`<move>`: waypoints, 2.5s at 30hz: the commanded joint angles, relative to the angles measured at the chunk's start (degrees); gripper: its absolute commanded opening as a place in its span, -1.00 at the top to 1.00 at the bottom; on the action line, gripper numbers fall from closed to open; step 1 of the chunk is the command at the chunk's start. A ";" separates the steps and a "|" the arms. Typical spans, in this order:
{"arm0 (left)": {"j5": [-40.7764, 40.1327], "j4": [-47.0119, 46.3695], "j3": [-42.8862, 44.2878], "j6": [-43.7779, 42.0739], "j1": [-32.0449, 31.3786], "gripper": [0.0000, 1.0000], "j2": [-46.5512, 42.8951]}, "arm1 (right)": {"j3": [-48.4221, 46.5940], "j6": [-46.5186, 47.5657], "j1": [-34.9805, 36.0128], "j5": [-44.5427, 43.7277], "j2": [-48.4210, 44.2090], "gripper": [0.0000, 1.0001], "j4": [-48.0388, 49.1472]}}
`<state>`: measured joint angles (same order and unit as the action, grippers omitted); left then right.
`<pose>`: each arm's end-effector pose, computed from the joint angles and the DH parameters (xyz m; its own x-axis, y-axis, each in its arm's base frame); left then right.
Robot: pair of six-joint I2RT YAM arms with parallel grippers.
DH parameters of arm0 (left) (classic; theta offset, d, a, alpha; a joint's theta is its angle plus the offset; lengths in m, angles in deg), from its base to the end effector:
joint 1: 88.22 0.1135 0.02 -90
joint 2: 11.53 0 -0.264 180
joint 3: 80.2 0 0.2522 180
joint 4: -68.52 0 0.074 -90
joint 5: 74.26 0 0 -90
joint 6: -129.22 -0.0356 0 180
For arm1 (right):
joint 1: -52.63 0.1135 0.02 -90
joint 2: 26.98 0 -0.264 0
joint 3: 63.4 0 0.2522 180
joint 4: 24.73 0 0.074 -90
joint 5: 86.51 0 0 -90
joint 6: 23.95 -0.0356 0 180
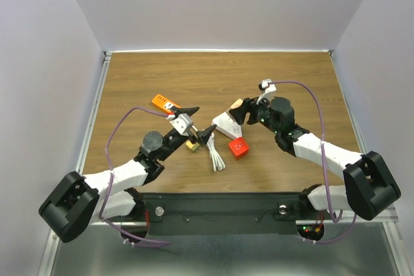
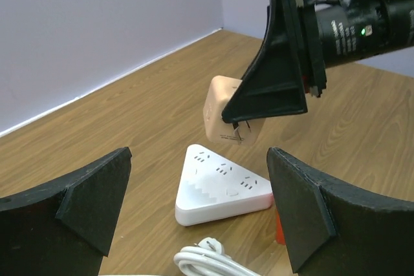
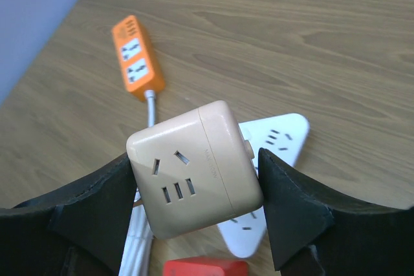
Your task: Insert the plug
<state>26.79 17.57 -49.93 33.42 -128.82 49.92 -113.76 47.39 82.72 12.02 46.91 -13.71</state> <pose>0.1566 -0.1432 0.2517 0.3339 -0.1555 -0.9297 0.7457 0.6468 0.1596 0.2436 0.1472 0.2428 -0.3763 0.1477 -0.9147 -0.5285 0.7767 0.3428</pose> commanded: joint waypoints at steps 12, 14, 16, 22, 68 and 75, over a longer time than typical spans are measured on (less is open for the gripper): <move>-19.48 -18.76 3.35 -13.44 -11.86 -0.95 14.22 | 3.55 -9.12 0.59 13.00 -6.21 0.99 12.75; -19.66 -20.89 3.79 -14.23 -12.48 -0.96 15.97 | 3.73 -9.21 0.59 13.26 -6.39 0.99 12.75; -20.01 -22.39 5.19 -15.37 -13.27 -0.97 17.12 | 3.90 -9.56 0.59 13.79 -6.30 0.99 12.75; -19.06 -25.20 7.48 -17.84 -14.86 -0.97 19.85 | 4.17 -10.08 0.59 13.97 -5.95 0.99 12.84; -12.73 -39.00 6.43 -33.75 -16.00 1.00 30.05 | 2.67 -12.29 0.68 5.00 -11.74 -1.00 3.71; -7.63 -41.73 0.46 -31.47 -15.91 1.00 21.27 | 3.03 -11.23 -0.29 9.82 -12.54 -1.00 3.52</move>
<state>15.01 10.33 -47.70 1.62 -144.47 77.94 -108.62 35.05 82.80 19.04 34.69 -10.02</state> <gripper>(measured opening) 0.705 0.997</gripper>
